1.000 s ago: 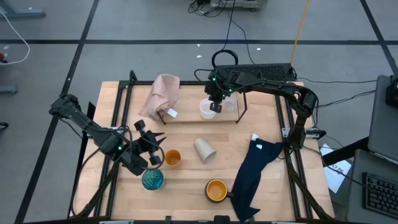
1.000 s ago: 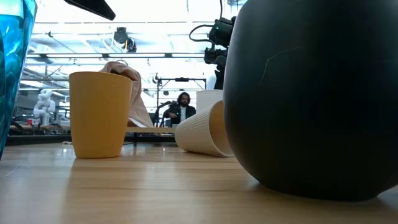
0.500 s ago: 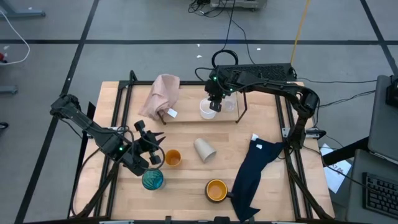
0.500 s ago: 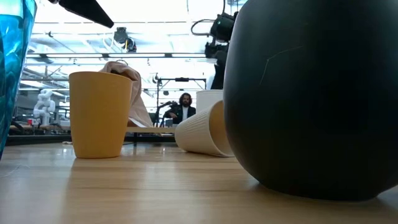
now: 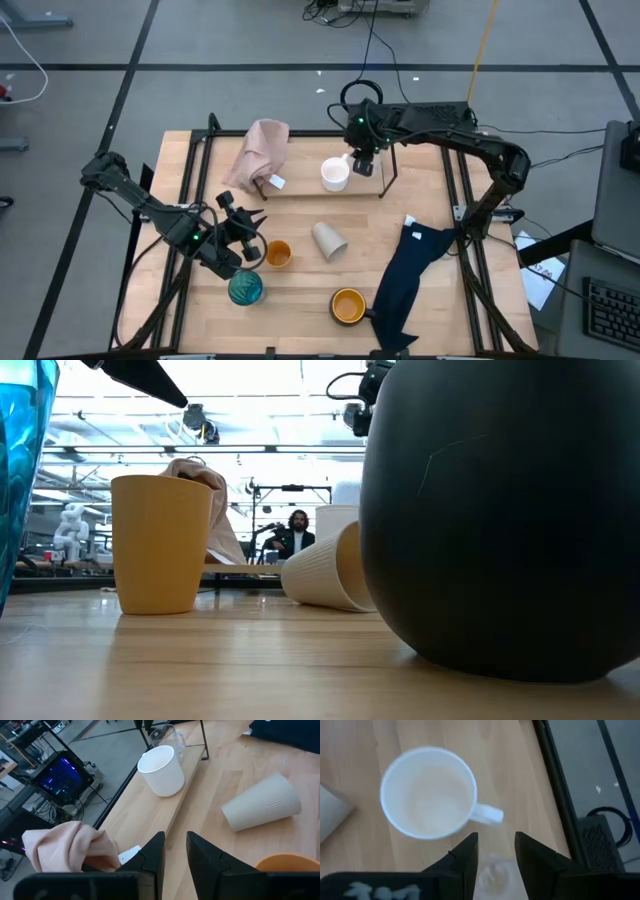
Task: Stack small to large cups/mugs on shelf
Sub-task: Adjust the transparent mug on the shelf
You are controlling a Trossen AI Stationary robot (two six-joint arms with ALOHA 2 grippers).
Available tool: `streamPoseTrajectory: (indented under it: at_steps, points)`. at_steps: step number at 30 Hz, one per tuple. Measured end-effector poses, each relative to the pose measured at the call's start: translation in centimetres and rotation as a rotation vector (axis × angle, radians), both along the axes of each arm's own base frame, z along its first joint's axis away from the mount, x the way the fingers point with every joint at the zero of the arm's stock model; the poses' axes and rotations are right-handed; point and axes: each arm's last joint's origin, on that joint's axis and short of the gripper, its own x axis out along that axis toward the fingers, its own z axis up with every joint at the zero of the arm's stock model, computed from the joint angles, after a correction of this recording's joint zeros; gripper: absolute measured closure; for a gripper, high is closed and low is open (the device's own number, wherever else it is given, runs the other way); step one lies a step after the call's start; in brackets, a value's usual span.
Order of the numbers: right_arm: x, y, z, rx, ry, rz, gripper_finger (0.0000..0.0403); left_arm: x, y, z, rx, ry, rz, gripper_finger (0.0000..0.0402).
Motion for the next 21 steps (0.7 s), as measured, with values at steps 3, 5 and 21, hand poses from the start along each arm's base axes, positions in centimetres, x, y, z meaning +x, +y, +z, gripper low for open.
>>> streamPoseTrajectory:
  at_steps: [3,5,21]
  points:
    - [-0.6,-0.5,-0.2,0.008,0.039,-0.006,0.0282,0.0,0.0,0.0,-0.008,-0.007,0.005,0.0321]
    - [-1.0,-0.8,-0.3,-0.013,0.078,-0.015,0.0282,0.0,0.0,0.0,-0.012,-0.01,0.008,0.0321]
    - [-3.2,-2.2,-0.8,-0.002,0.217,-0.033,0.0282,0.0,0.0,0.0,-0.012,-0.011,0.009,0.0321]
